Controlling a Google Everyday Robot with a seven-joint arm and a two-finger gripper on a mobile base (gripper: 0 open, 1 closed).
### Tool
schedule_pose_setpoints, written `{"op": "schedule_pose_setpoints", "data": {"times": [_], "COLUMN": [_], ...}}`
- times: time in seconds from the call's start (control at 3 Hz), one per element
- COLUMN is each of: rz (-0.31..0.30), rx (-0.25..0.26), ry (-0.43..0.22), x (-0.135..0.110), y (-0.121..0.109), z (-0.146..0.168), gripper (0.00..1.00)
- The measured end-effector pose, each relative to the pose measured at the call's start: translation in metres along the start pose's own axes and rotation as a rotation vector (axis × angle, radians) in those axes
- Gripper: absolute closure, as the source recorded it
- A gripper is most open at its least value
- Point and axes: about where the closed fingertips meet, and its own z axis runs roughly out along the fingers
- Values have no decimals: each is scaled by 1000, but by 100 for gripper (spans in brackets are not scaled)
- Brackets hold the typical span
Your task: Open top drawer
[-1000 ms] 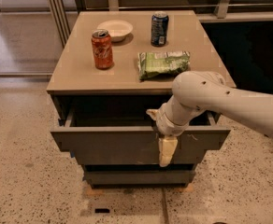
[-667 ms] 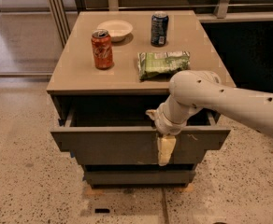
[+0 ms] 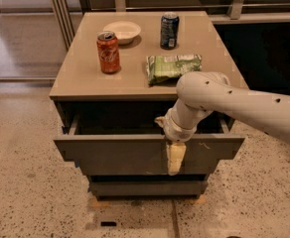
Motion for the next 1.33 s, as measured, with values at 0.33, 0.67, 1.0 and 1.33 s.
{"op": "schedule_pose_setpoints", "data": {"times": [0.33,0.67,1.0,1.33], "rz": [9,34,46,55], "rx": [-52,-129,-159,-175], "ry": [-1,-4,-5,-3], "x": [-1,0,0,-1], "y": [5,21,33,46], "z": [5,9,7,1], "gripper": [0,0,0,0]}}
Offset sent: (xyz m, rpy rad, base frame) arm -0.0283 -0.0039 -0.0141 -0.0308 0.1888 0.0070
